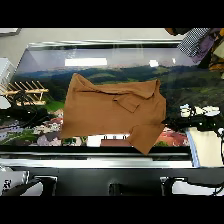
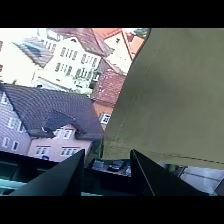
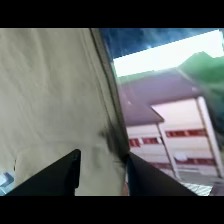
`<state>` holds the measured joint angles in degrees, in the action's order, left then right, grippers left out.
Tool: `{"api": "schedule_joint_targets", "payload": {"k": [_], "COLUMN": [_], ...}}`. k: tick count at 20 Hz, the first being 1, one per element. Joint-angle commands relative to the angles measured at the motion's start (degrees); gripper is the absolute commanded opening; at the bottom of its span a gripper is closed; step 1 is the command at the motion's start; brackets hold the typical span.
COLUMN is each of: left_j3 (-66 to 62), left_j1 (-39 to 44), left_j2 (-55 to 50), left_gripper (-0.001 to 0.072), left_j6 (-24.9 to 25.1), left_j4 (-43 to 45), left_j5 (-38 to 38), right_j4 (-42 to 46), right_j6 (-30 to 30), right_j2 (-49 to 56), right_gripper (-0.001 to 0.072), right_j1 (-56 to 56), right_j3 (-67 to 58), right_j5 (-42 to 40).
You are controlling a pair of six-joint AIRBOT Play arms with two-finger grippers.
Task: Fold the clothes and pants, and hang the long-sleeved shirts on hangers.
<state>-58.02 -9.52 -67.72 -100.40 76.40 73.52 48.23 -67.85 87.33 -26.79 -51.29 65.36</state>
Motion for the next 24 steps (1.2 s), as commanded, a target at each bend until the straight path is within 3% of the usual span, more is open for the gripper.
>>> {"api": "schedule_joint_targets", "payload": {"k": [1,2,7,8,11,18,24], "left_j3": [0.22,0.22,0.17,0.98,6.88,22.97,24.94], "left_j1": [-0.04,-0.02,-0.5,-0.7,-3.48,-12.59,-12.07], "left_j2": [0.07,0.07,0.13,0.44,2.38,3.19,-2.03], "left_gripper": [0.0314,0.0314,0.0326,0.0326,0.0326,0.0325,0.0326], "left_j6": [-0.07,-0.09,-0.07,0.07,6.56,23.89,25.09], "left_j4": [1.05,0.98,1.05,1.03,-0.68,-25.27,-26.53], "left_j5": [-0.04,0.02,4.57,4.7,1.9,-9.84,-11.5], "right_j4": [0.33,0.26,0.24,0.22,-1.09,-5.79,-6.69], "right_j6": [0.52,0.66,2.19,2.21,2.43,2.71,2.43], "right_j2": [0.11,0.11,0.07,0.04,0.04,0.04,0.04], "right_gripper": [0.0334,0.0327,0.0026,0.0026,0.0026,0.0026,0.0026], "right_j1": [0.33,0.33,0.31,0.31,0.31,0.33,0.33], "right_j3": [0.59,1.03,2.36,2.36,2.36,2.36,2.36], "right_j5": [-0.94,-0.81,-1.25,-1.55,-1.64,-1.53,-1.2]}}
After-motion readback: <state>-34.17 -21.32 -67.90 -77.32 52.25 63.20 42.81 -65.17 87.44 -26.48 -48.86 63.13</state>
